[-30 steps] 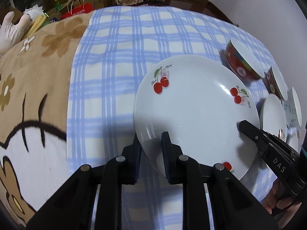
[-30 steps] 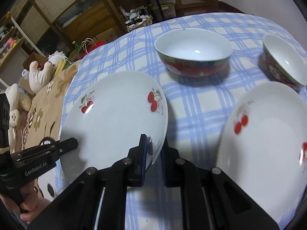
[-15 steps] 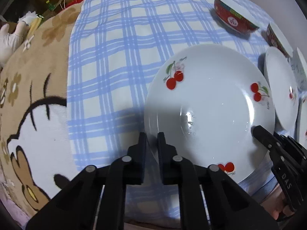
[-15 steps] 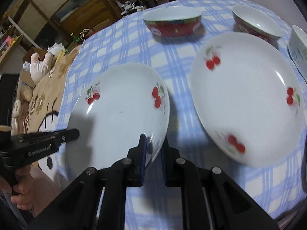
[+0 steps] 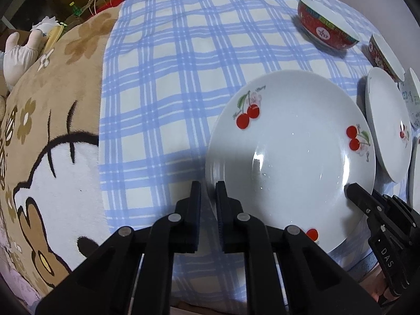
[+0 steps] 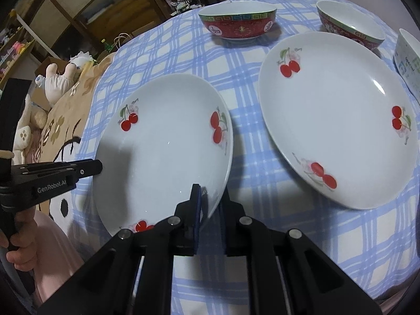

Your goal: Organize plates and bowls

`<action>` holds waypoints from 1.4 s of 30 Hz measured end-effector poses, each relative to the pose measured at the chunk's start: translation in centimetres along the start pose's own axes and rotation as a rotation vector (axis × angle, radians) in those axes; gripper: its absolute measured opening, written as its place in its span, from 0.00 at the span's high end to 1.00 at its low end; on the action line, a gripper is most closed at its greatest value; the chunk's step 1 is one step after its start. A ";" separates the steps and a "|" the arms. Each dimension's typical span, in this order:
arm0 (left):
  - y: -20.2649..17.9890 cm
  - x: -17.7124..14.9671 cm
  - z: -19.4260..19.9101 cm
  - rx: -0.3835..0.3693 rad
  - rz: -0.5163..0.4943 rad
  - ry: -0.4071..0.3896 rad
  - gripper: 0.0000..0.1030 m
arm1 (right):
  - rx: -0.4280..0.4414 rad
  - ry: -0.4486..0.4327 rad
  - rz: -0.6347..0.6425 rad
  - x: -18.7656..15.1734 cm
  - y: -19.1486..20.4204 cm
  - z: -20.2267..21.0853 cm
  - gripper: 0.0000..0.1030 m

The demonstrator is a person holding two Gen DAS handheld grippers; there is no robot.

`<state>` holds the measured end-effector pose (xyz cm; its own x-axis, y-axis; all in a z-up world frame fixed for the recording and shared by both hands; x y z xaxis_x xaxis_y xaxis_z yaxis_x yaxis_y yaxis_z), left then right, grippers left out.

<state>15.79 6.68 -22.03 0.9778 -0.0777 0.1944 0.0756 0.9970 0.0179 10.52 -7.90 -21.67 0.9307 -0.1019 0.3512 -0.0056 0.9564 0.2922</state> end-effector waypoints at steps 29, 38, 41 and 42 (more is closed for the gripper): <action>-8.5 4.7 6.3 0.003 -0.301 -0.264 0.13 | -0.195 -0.211 -0.014 6.0 -8.1 10.0 0.26; -13.4 8.1 6.7 -0.039 -0.349 -0.301 0.10 | -0.249 -0.229 -0.065 7.2 -13.5 11.3 0.00; -14.7 9.2 6.0 -0.055 -0.348 -0.289 0.10 | -0.270 -0.228 -0.056 7.6 -14.6 11.5 0.00; -15.1 9.5 5.6 -0.071 -0.341 -0.274 0.10 | -0.278 -0.227 -0.049 7.7 -15.0 11.5 0.00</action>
Point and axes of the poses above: each gripper's, at about its wrist camera, not at the fingertips, and z roughly against the way its jaws point, y to its left, x to its top, the point moved 8 cm from there along -z, roughly the way its jaws point, and after that the axes turned 1 degree about -x, right-handed, at the moved point
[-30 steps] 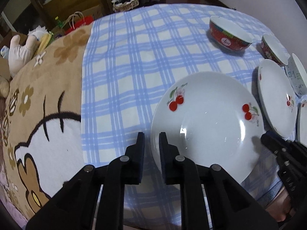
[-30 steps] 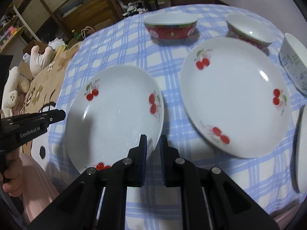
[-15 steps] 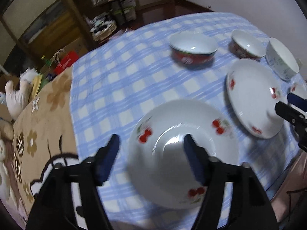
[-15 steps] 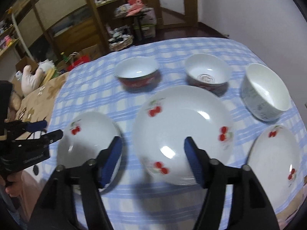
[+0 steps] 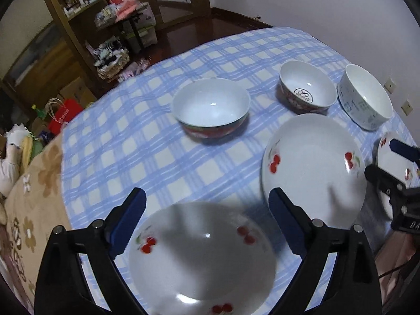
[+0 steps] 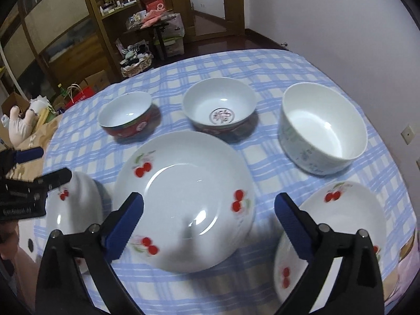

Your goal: Organize plates and bowls

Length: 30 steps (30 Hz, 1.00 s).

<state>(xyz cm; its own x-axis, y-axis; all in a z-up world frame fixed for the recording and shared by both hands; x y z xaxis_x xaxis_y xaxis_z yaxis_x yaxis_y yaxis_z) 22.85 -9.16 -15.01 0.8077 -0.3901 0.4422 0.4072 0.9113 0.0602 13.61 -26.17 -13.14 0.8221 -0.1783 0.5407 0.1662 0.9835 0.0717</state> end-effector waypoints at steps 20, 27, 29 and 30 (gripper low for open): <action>-4.6 -0.2 -7.4 -0.035 -0.020 0.129 0.10 | 0.026 0.081 -0.083 -1.1 -3.7 -5.1 0.00; -5.3 -0.9 -8.5 -0.070 -0.014 0.161 0.38 | 0.008 0.117 -0.102 -1.7 -4.0 -6.2 0.10; -5.5 -0.9 -8.3 -0.080 -0.015 0.156 0.45 | -0.012 0.135 -0.092 -1.9 -4.1 -6.7 0.26; -5.7 -0.9 -8.2 -0.089 -0.016 0.150 0.52 | -0.022 0.139 -0.080 -1.9 -4.1 -6.8 0.28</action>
Point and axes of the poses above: each gripper's, at about its wrist camera, not at the fingertips, and z roughly against the way its jaws point, y to its left, x to its top, the point moved 8 cm from there along -z, roughly the way its jaws point, and after that the axes turned 1 degree about -x, right-handed, at the moved point
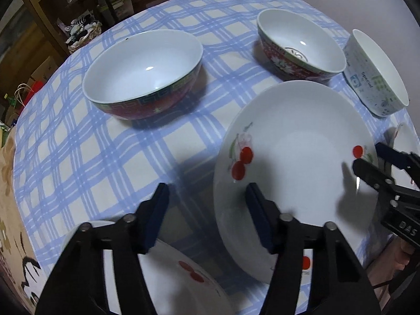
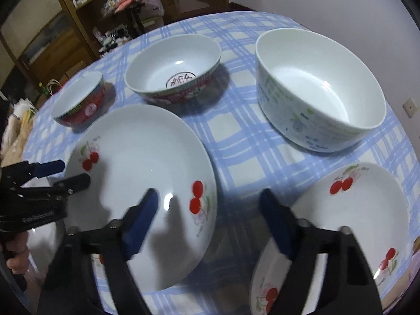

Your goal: Organize plates and bowls

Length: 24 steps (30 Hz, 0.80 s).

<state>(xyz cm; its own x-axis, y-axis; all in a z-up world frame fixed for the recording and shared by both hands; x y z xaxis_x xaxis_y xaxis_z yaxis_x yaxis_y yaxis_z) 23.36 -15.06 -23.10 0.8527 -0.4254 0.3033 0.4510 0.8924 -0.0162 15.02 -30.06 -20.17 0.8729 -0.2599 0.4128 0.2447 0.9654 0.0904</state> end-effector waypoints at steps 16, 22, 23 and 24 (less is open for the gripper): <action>-0.2 0.1 -0.2 -0.123 0.104 0.026 0.81 | 0.163 0.015 -0.107 -0.1 -0.6 -1.2 0.87; -0.3 0.3 0.1 -0.131 0.116 0.003 0.83 | 0.149 0.001 -0.106 0.0 -0.2 -0.9 0.87; -0.2 0.1 0.4 -0.135 0.130 -0.003 0.83 | 0.149 -0.001 -0.113 0.0 -0.1 -0.9 0.87; -0.2 0.0 0.6 -0.137 0.140 -0.007 0.84 | 0.146 -0.004 -0.117 0.0 -0.1 -0.8 0.87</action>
Point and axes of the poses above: each gripper's, at about its wrist camera, not at the fingertips, and z roughly against the way its jaws point, y to its left, x to its top, the point moved 8 cm from there along -z, roughly the way its jaws point, and after that the axes turned 1 degree about -x, right-handed, at the moved point
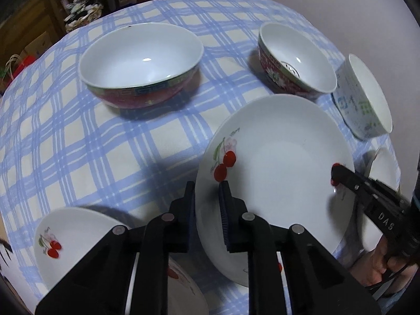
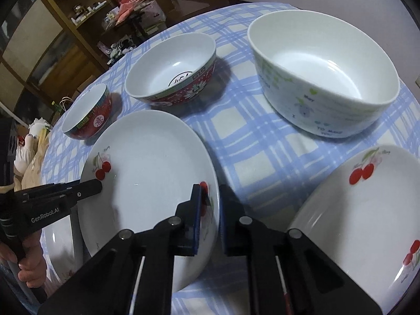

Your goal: Organize plates and bowls

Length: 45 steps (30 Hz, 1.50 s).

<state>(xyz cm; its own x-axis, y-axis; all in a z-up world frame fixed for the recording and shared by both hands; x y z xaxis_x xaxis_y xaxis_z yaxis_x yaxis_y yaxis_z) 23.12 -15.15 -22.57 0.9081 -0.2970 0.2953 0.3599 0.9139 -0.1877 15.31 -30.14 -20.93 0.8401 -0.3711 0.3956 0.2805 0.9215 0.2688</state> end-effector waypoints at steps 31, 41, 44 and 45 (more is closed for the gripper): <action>1.7 -0.6 5.7 -0.006 0.056 -0.088 0.86 | 0.038 -0.089 0.013 0.7 2.2 3.6 0.90; 6.1 -2.5 9.8 0.056 0.125 -0.119 0.86 | 0.113 -0.094 0.060 0.4 7.0 4.9 0.91; 7.6 -3.2 11.0 0.072 0.151 -0.125 0.86 | 0.135 -0.091 0.085 -0.1 9.0 5.1 0.91; 8.1 -3.4 11.4 0.075 0.168 -0.127 0.86 | 0.143 -0.092 0.093 -0.2 9.7 5.2 0.91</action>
<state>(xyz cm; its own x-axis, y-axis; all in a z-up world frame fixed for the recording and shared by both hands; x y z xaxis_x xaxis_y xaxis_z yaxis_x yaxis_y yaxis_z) 20.53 -3.57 -14.43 0.9178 -0.1060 0.3827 0.1847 0.9671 -0.1749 15.43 -21.69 -13.84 0.8113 -0.3005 0.5014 0.1296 0.9289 0.3470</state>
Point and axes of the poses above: each gripper's, at about its wrist camera, not at the fingertips, and z roughly against the way its jaws point, y to its left, x to its top, the point moved 8 cm from there along -z, roughly the way its jaws point, and after that the axes turned 1 degree about -x, right-handed, at the moved point
